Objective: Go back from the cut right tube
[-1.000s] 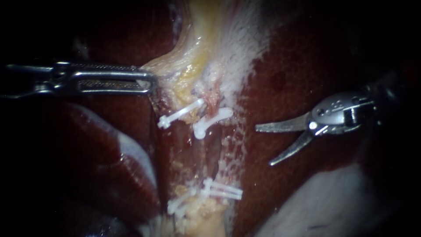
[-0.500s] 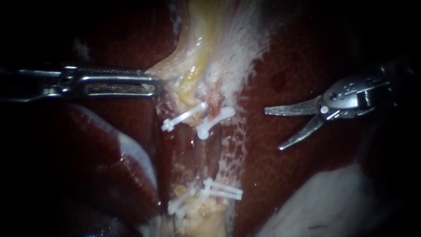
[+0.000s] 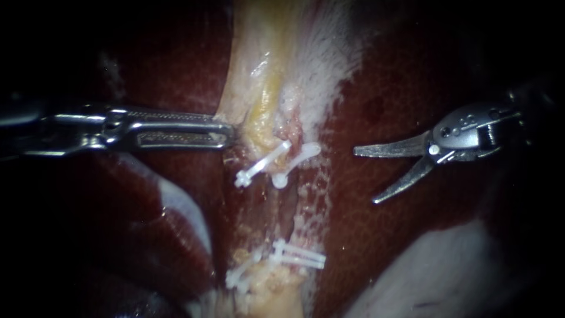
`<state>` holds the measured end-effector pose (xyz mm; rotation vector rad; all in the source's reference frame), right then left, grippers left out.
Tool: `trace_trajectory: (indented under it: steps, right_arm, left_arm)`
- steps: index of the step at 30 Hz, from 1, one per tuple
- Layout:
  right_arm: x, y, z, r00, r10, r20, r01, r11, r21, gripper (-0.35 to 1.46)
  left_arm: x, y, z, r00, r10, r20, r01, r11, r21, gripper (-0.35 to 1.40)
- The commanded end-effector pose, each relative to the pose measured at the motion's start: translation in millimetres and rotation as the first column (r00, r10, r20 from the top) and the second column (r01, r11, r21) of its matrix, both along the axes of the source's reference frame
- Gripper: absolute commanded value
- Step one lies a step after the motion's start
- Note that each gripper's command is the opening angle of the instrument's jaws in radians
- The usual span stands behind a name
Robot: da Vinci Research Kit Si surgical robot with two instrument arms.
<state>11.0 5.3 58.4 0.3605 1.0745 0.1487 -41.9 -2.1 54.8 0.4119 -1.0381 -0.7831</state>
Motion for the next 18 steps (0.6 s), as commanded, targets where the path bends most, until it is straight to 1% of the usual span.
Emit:
trace_trajectory:
  steps: [1, 18]
  right_arm:
    - [0.0, 0.0, 0.0, 1.0000, 0.000, 0.000, 0.000, 1.000, 0.000, 1.43]
    - [0.0, 0.0, 0.0, 1.0000, 0.000, 0.000, 0.000, 1.000, 0.000, 1.43]
  left_arm:
    - [0.0, 0.0, 0.0, 1.0000, 0.002, -0.002, -0.002, 1.000, 0.000, -0.20]
    - [-0.1, -0.1, 0.2, 1.0000, 0.003, -0.002, -0.003, 1.000, 0.000, -0.20]
